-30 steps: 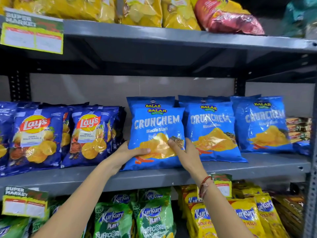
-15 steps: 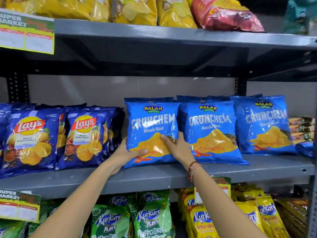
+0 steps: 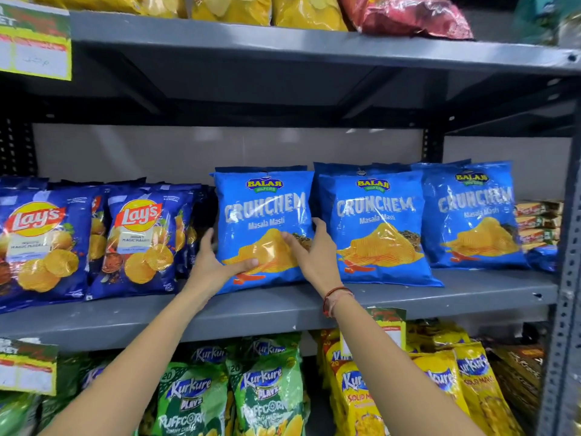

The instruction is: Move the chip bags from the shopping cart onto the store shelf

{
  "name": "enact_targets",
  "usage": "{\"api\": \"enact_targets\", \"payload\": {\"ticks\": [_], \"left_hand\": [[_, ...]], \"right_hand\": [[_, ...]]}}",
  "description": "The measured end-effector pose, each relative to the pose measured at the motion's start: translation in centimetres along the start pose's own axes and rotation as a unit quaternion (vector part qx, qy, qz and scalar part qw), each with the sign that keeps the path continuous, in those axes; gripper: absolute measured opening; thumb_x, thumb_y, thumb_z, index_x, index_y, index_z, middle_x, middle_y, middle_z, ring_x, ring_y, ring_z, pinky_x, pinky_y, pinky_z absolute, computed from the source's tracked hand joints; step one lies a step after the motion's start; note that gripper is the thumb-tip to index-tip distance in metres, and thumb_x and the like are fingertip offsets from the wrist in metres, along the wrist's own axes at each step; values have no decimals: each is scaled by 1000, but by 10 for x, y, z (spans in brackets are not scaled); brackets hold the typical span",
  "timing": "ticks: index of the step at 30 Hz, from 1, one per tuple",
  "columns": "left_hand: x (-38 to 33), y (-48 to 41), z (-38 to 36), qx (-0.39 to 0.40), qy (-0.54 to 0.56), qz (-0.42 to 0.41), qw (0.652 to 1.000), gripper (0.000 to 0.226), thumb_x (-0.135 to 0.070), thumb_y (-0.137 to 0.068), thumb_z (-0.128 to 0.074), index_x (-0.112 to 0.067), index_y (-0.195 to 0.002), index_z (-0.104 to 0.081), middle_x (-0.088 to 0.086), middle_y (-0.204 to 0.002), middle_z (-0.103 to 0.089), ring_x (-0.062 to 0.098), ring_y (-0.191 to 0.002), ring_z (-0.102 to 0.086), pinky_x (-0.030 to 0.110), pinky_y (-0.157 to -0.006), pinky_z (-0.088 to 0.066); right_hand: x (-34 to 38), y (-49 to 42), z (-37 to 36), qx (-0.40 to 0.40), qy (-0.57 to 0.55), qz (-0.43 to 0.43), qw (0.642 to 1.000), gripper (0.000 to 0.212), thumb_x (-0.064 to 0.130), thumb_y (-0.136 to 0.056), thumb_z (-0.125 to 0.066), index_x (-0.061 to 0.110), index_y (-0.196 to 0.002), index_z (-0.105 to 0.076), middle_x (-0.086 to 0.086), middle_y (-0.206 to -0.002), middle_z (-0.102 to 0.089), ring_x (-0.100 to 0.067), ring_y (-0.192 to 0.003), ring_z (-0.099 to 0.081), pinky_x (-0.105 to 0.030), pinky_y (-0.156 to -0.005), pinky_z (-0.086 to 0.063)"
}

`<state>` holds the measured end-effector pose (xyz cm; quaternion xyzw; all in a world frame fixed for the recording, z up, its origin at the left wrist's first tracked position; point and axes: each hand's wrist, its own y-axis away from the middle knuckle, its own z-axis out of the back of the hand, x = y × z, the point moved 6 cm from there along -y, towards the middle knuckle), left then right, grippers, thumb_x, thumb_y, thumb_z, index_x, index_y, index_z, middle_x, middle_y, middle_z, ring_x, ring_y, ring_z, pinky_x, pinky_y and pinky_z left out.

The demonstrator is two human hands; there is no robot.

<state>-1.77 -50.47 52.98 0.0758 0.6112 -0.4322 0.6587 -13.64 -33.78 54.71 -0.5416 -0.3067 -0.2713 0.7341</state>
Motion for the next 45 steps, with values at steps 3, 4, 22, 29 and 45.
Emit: {"api": "enact_targets", "payload": {"ticks": [3, 4, 22, 29, 45], "left_hand": [[-26, 20, 4, -142, -84, -107, 980, 105, -35, -60, -83, -21, -143, -20, 8, -149, -29, 23, -137, -27, 44, -112, -27], [-39, 30, 2, -179, -100, -152, 967, 95, -31, -65, -81, -20, -141, -25, 8, -147, -30, 22, -136, -26, 39, -112, -26], [-57, -6, -198, 202, -91, 44, 974, 127, -41, -45, -87, -11, -143, -13, 11, -141, -43, 28, -121, -50, 42, -102, -43], [-68, -2, -209, 104, -67, -45, 991, 115, -19, -56, -83, -23, -144, -10, 10, -139, -43, 31, -125, -42, 48, -104, -40], [-86, 19, -185, 59, -82, -130, 986, 98, -28, -77, -71, -17, -147, -2, 9, -148, -28, 23, -136, -31, 36, -109, -30]], "right_hand": [[8, 7, 29, -33, 38, 66, 997, 71, 44, -83, -65, 13, -140, -35, -10, -138, -49, -24, -128, -44, -37, -105, -38], [8, 9, 44, -49, 49, 81, 994, 69, 43, -84, -64, 14, -139, -36, -8, -137, -49, -22, -127, -44, -36, -105, -39], [-115, -26, 181, 110, 55, -156, 980, 120, 53, -47, -87, 16, -145, -28, -7, -146, -42, -24, -137, -39, -36, -111, -34], [-168, -69, 188, 104, -8, -121, 987, 121, 54, -31, -93, 26, -137, -39, -7, -140, -53, -28, -130, -50, -50, -107, -42], [-112, -41, 197, -63, -6, -77, 995, 80, 30, -67, -82, 15, -135, -42, -3, -122, -54, -22, -119, -52, -35, -100, -44]]}}
